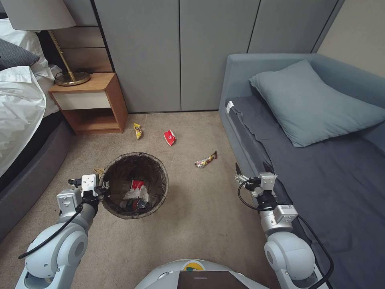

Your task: Pick up the trash bin, then pick up the garbage from the floor and place it into the trash bin.

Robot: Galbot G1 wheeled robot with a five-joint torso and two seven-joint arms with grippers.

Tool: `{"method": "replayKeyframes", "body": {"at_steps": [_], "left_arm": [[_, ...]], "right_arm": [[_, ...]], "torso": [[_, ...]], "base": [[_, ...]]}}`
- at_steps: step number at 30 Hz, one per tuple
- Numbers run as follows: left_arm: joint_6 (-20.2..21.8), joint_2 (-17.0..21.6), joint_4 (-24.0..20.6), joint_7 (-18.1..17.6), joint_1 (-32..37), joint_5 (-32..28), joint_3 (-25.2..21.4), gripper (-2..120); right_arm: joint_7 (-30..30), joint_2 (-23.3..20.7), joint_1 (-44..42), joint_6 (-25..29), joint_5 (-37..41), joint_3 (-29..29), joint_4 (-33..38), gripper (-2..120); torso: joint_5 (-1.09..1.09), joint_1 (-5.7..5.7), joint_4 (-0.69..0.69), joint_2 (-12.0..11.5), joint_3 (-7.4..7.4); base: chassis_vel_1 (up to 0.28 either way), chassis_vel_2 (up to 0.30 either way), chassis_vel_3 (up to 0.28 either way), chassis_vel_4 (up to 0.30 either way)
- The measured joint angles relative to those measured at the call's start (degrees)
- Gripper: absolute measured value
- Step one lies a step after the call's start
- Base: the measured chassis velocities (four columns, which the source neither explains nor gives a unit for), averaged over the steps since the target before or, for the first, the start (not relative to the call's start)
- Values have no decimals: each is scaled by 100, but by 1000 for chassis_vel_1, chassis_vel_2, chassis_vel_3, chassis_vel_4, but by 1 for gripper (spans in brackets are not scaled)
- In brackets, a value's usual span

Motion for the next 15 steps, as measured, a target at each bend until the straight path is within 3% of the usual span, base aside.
{"method": "replayKeyframes", "body": {"at_steps": [15], "left_arm": [[-5, 1, -2, 9, 8, -1, -25, 3]], "right_arm": [[12, 0, 3, -23, 16, -68, -27, 100]], "torso": [[0, 0, 0, 0, 0]], "base": [[-50, 46, 41, -40]]}}
